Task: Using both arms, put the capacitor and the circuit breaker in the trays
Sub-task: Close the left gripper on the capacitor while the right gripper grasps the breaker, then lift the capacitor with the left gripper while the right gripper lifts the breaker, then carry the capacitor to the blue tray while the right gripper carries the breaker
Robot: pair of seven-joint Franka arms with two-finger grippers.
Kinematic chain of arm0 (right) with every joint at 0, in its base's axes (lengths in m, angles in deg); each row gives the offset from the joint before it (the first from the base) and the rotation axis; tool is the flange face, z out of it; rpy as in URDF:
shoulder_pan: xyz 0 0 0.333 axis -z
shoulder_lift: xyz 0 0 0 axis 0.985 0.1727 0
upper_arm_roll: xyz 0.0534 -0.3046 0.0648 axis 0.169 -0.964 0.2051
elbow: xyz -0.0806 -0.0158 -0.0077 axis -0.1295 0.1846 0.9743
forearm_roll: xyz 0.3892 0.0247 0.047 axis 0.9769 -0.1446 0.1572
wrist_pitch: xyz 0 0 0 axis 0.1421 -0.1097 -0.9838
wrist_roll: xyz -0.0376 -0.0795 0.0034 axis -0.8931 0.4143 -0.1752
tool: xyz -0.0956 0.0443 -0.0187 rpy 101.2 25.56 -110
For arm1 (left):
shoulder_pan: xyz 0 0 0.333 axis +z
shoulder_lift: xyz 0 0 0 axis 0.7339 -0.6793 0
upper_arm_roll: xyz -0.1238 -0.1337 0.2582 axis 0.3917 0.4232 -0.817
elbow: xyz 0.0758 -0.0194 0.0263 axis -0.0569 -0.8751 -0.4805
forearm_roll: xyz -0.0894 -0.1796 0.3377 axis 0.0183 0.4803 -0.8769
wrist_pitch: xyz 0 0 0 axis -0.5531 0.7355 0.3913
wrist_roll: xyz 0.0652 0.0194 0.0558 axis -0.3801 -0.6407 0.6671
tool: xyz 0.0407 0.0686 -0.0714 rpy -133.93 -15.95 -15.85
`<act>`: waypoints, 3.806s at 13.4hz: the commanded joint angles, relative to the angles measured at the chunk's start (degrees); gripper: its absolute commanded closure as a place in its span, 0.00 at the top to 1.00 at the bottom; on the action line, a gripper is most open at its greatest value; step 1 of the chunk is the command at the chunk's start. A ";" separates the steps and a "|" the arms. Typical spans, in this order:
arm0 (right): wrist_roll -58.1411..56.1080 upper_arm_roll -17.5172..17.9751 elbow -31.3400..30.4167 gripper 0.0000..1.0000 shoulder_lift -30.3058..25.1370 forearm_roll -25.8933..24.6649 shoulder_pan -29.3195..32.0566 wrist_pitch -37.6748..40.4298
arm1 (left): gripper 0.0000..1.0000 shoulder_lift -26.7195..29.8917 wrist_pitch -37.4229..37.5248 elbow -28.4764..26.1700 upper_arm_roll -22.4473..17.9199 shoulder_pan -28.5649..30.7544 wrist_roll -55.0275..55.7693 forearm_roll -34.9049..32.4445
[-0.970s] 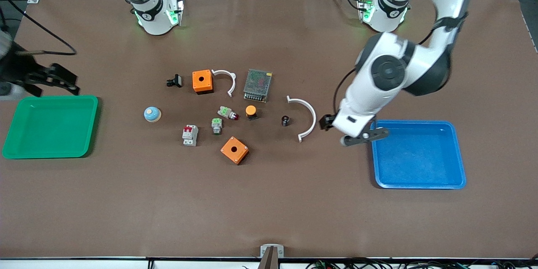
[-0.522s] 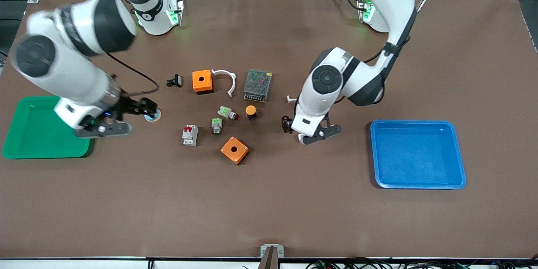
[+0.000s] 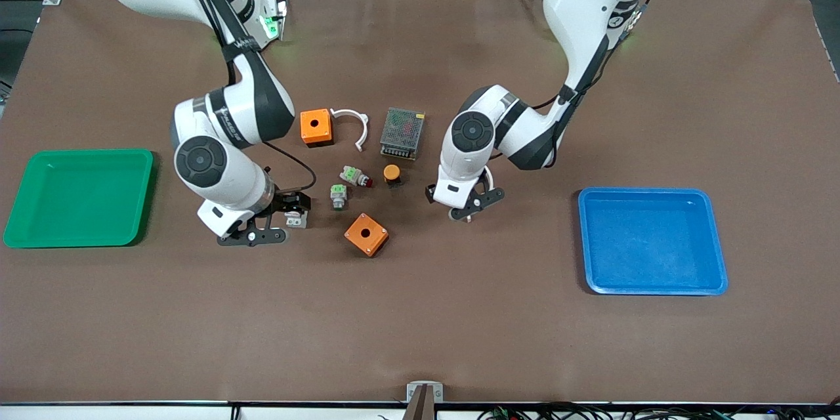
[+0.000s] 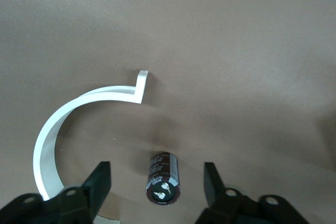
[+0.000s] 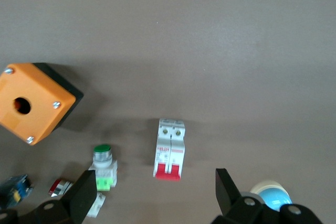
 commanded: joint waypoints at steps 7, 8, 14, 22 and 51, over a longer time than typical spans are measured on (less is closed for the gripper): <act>0.01 -0.26 -7.92 1.00 1.79 0.36 0.88 -9.27 | 0.67 -2.76 -0.70 0.75 -0.40 -2.58 1.30 -1.27; 0.01 -0.26 -7.92 1.00 2.49 0.36 0.88 -10.49 | 0.63 -2.76 -0.70 0.83 -0.40 -2.93 1.04 -1.27; 0.10 -0.26 -10.02 1.00 4.52 0.45 0.88 -13.40 | 0.10 -3.29 -0.70 1.27 -0.48 -3.02 -0.72 -1.44; 0.19 -0.08 -11.70 0.22 3.99 3.17 0.35 -13.31 | 0.01 3.55 0.70 0.92 -0.75 4.61 -11.33 -3.91; -47.80 -0.61 0.79 0.18 8.12 -3.86 53.61 -5.31 | 0.00 10.86 11.36 -3.02 -0.57 40.40 -65.41 -3.73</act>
